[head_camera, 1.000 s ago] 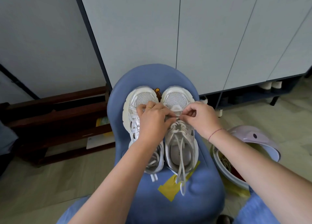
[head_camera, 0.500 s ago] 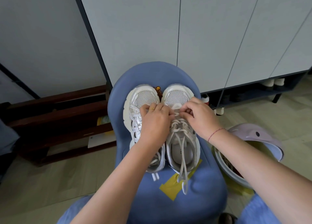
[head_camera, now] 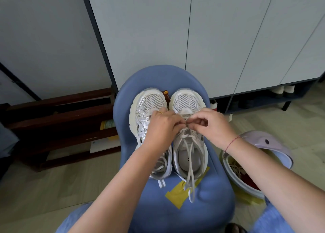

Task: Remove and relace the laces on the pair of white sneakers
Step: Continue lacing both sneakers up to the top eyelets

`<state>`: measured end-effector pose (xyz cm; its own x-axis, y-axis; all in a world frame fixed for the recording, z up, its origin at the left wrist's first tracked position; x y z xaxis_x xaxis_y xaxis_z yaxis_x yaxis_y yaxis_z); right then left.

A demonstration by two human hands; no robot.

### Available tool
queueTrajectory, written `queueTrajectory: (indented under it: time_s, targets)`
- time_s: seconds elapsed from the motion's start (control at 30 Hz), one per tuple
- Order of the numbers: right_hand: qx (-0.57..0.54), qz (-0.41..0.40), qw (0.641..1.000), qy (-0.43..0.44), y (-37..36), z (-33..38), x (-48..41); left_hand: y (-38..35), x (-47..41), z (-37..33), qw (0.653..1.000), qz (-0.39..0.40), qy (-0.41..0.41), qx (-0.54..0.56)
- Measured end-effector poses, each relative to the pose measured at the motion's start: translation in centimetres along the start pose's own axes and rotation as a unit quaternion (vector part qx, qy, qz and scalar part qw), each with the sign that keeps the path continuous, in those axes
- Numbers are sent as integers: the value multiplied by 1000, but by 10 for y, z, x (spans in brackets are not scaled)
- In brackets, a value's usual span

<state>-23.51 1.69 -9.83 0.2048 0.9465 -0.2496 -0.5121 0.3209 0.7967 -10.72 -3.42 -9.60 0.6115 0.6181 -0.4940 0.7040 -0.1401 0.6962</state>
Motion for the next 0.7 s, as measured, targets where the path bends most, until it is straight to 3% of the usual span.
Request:
queueTrajectory:
  time_s: [0.33,0.53,0.7]
  targets:
    - [130,58,989,30,-9,9,-2,-16,-5,-3,994,109,-16,-12]
    - [82,31,996,5,-5,5,-2,-16,2,3,999,47,10,-18]
    - [70,23,997,-13,-4,4,-1,-10,8,1,999,39,34,-4]
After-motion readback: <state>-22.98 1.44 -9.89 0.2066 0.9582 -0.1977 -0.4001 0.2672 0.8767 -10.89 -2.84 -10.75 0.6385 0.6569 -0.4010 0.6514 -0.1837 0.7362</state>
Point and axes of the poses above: each hand's wrist, its own x-axis away from the middle knuckle, its own y-axis out of the back of the hand, z = x × y, the point moved 7 cm from there along -x, towards the middle knuckle, and after that the axes turned 11 degrees about x, right-handed, at the moved point
